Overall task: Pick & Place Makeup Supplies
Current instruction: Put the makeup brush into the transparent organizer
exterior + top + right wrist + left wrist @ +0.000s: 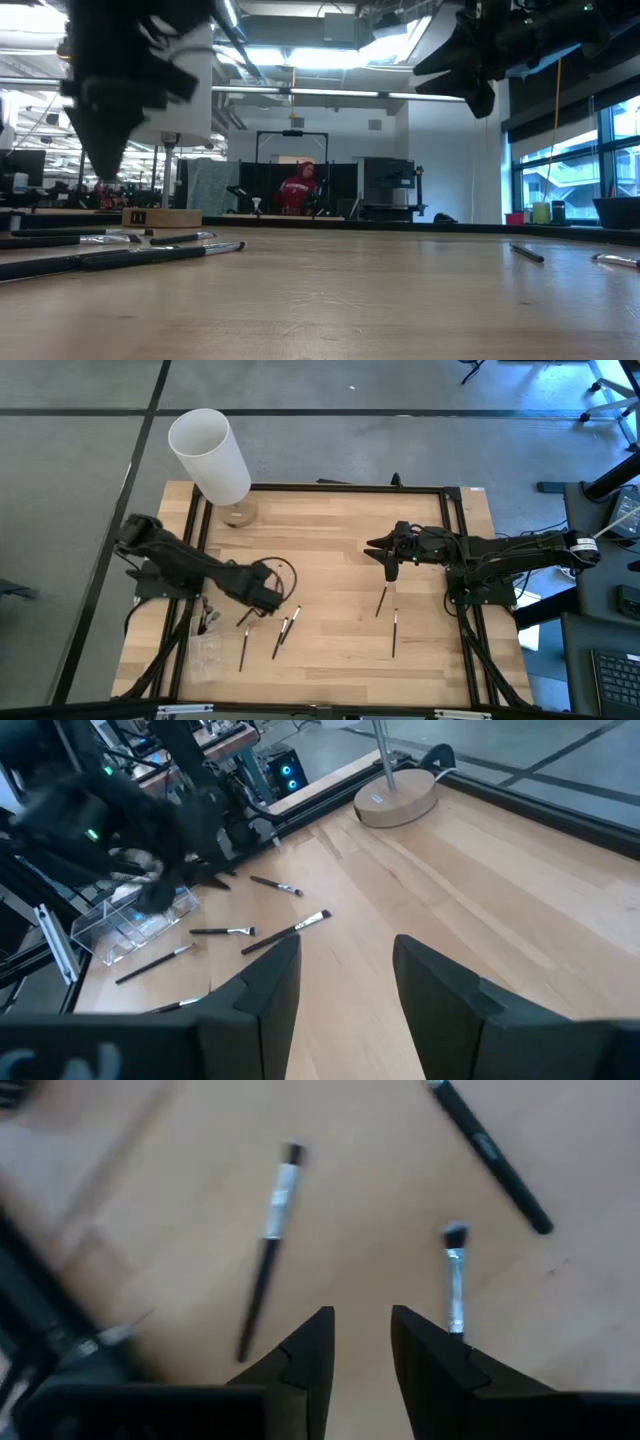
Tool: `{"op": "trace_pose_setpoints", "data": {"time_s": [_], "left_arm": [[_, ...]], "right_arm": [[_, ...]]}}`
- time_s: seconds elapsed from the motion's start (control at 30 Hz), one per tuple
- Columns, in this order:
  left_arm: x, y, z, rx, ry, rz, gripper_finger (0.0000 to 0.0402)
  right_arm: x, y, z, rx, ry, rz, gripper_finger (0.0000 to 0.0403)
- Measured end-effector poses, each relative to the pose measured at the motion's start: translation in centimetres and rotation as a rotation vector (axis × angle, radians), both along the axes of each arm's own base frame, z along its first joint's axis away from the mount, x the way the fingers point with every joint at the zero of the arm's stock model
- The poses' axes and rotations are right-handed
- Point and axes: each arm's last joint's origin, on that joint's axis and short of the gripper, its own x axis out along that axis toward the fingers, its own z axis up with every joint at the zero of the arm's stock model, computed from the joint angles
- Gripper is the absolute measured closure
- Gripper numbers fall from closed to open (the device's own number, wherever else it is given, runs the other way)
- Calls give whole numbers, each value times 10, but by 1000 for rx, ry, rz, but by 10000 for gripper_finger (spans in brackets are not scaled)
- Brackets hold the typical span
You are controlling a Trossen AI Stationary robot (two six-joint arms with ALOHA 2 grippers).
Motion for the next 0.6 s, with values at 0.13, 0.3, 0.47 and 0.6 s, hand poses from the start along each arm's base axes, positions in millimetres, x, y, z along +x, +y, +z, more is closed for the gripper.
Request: {"op": "trace_pose_setpoints", "data": {"time_s": [0.13,0.3,0.47,0.6], "left_arm": [[19,-1,-26,-74,31,-57,309],[24,0,-45,-104,113,-59,308],[25,-1,-48,-123,124,-56,302],[25,-1,-47,-135,121,-55,303]], "right_arm": [[0,0,-1,0,10,0,240],[0,0,-1,1,15,0,240],[0,0,-1,0,16,0,240],[0,0,-1,0,16,0,240]]}}
